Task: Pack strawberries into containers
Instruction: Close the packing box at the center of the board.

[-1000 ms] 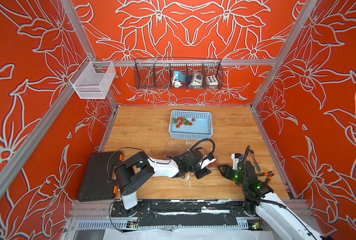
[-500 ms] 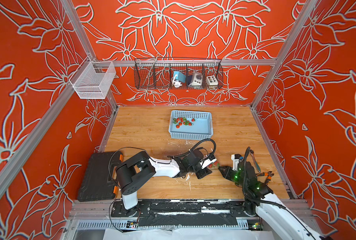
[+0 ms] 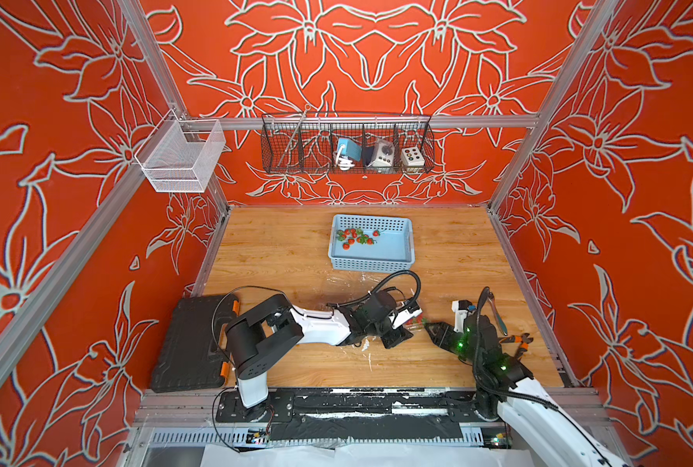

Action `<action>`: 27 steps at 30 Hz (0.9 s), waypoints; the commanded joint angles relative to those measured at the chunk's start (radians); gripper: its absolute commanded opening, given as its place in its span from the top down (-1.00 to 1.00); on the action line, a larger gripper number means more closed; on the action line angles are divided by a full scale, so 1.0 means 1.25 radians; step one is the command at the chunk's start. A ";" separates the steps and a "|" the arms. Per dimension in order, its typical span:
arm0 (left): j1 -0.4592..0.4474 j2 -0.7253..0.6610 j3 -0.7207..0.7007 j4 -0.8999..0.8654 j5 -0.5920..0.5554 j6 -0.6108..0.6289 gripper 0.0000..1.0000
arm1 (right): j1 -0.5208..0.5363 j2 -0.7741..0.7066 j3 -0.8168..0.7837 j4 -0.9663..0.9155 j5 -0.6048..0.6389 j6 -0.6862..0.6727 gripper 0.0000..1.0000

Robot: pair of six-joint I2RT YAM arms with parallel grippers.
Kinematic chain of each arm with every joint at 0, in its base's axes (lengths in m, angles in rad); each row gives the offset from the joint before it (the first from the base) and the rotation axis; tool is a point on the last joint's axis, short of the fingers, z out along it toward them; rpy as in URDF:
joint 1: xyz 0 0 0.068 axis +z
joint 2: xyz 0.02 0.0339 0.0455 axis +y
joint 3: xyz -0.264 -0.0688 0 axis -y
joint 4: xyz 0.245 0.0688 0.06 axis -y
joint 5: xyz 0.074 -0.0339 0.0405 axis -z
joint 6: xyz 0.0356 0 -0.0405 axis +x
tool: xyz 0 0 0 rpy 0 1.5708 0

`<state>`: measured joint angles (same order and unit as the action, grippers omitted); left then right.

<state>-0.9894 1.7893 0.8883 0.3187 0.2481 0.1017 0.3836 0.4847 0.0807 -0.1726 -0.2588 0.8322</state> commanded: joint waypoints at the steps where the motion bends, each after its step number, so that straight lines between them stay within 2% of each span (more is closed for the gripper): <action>1: -0.004 -0.009 0.019 -0.019 0.005 0.013 0.02 | -0.003 -0.020 0.032 -0.080 0.034 -0.011 0.18; 12: -0.004 -0.027 0.027 -0.019 -0.006 0.017 0.00 | -0.003 -0.044 0.095 -0.145 0.067 -0.048 0.18; 17: 0.005 -0.073 0.020 -0.014 -0.035 0.010 -0.01 | -0.003 -0.021 0.166 -0.175 0.072 -0.113 0.18; 20: 0.035 -0.143 -0.008 0.027 -0.043 -0.025 -0.06 | -0.003 0.025 0.238 -0.190 0.049 -0.171 0.19; 23: 0.087 -0.239 -0.051 0.091 -0.036 -0.069 -0.07 | 0.000 0.081 0.288 -0.183 -0.021 -0.221 0.22; 25: 0.141 -0.310 -0.084 0.131 -0.039 -0.110 -0.08 | 0.009 0.130 0.317 -0.181 -0.081 -0.261 0.25; 27: 0.204 -0.365 -0.114 0.158 -0.047 -0.149 -0.09 | 0.038 0.174 0.339 -0.183 -0.101 -0.285 0.26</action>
<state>-0.8143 1.4124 0.7856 0.4194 0.2089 0.0006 0.3992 0.6510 0.4717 -0.3847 -0.2996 0.5648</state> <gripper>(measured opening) 0.540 0.371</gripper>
